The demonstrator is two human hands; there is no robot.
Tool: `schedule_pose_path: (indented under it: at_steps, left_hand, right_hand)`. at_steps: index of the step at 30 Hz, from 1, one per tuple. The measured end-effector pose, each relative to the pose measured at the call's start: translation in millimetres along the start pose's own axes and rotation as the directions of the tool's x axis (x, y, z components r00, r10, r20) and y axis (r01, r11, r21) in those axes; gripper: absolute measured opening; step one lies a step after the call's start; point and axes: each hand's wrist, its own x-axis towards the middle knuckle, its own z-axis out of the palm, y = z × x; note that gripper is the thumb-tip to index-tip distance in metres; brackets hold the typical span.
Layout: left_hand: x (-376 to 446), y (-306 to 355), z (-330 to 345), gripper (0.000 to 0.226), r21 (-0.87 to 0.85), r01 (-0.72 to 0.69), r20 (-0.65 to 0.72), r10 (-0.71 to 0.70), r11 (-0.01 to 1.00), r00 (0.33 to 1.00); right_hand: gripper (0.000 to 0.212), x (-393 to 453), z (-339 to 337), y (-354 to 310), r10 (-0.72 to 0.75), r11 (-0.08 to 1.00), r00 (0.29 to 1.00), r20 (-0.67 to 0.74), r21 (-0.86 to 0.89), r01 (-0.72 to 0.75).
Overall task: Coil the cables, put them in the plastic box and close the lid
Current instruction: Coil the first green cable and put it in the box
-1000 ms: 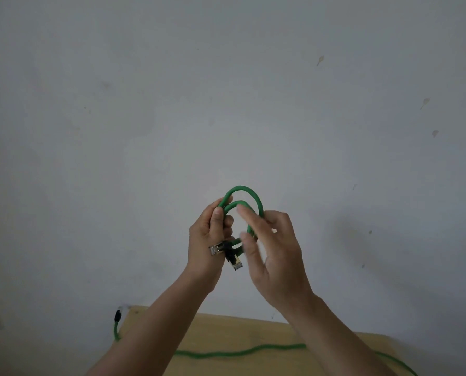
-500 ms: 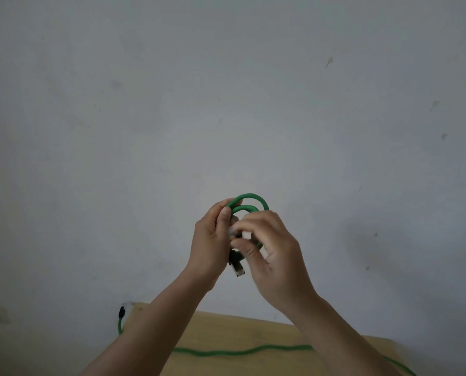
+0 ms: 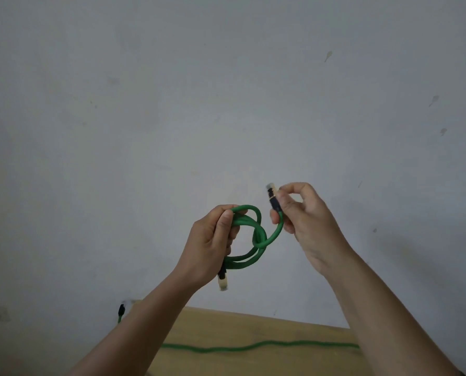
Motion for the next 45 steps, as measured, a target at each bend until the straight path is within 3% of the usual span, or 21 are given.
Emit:
schedule_pose_path:
  at_steps: [3, 7, 12, 15, 18, 21, 23, 27, 31, 34, 36, 39, 42, 45]
  left_hand:
    - [0.9, -0.4, 3.7, 0.032, 0.044, -0.009, -0.018, 0.009, 0.999, 1.0]
    - [0.8, -3.6, 7.9, 0.031, 0.051, 0.006, -0.033, -0.004, 0.999, 0.999]
    - [-0.7, -8.2, 11.3, 0.03, 0.12, -0.001, -0.059, 0.008, 0.993, 0.998]
    - [-5.2, -8.0, 13.3, 0.031, 0.156, -0.033, -0.046, 0.041, 0.987, 0.998]
    - [-10.2, -8.9, 14.1, 0.031, 0.231, -0.064, -0.037, 0.074, 0.971, 0.997]
    - [-10.8, -12.0, 10.4, 0.032, 0.16, -0.058, -0.063, 0.069, 0.985, 0.996]
    - [-9.8, -13.1, 6.7, 0.033, 0.096, -0.036, -0.072, 0.043, 0.995, 0.996]
    - [-7.0, -14.4, 0.2, 0.034, -0.067, 0.05, -0.07, -0.055, 0.996, 0.996]
    - [-8.6, -11.5, 4.1, 0.034, -0.164, 0.08, -0.044, -0.088, 0.983, 0.995]
    - [-9.8, -7.8, 10.4, 0.033, -0.182, 0.069, -0.009, -0.071, 0.981, 0.997]
    - [-10.0, -7.2, 13.4, 0.033, -0.173, 0.067, -0.011, -0.07, 0.983, 0.997]
    - [-12.2, -10.2, 12.3, 0.033, -0.215, 0.1, -0.053, -0.114, 0.971, 0.992]
    - [-17.4, -16.6, 9.5, 0.033, -0.282, 0.172, -0.051, -0.194, 0.944, 0.98]
    - [-27.3, -21.8, 11.6, 0.032, -0.273, 0.214, -0.055, -0.237, 0.938, 0.97]
  right_hand:
    - [0.019, -1.8, 2.1, -2.1, 0.008, 0.987, 0.993, 0.117, -0.16, 0.011]
    - [0.017, -3.7, 1.7, -2.6, 0.003, 0.956, 0.985, 0.172, -0.289, 0.048]
    - [0.019, -6.4, 11.3, 8.6, -0.088, 0.877, 0.995, 0.054, -0.47, 0.103]
    - [0.018, -11.9, 22.8, 15.0, -0.183, 0.869, 0.983, -0.014, -0.469, 0.156]
    - [0.017, -13.3, 31.6, 20.4, -0.183, 0.886, 0.983, -0.03, -0.438, 0.152]
    - [0.02, -13.0, 30.7, 24.0, -0.203, 0.906, 0.978, -0.039, -0.386, 0.173]
    - [0.026, -12.0, 24.3, 28.5, -0.169, 0.906, 0.985, 0.028, -0.39, 0.167]
    - [0.038, -12.9, 13.7, 35.1, -0.039, 0.95, 0.951, 0.307, -0.283, 0.13]
    - [0.032, -15.1, 17.3, 34.5, -0.226, 0.878, 0.96, 0.163, -0.393, 0.273]
    - [0.017, -14.0, 24.3, 37.8, -0.446, 0.782, 0.895, 0.009, -0.483, 0.395]
    - [0.015, -12.0, 27.3, 45.3, -0.517, 0.752, 0.854, -0.053, -0.506, 0.423]
    - [0.03, -19.5, 29.0, 57.2, -0.492, 0.766, 0.87, -0.019, -0.484, 0.423]
    - [0.05, -36.4, 33.7, 72.4, -0.37, 0.847, 0.925, 0.082, -0.38, 0.372]
    - [0.052, -49.0, 42.5, 84.2, -0.409, 0.851, 0.912, -0.033, -0.374, 0.368]
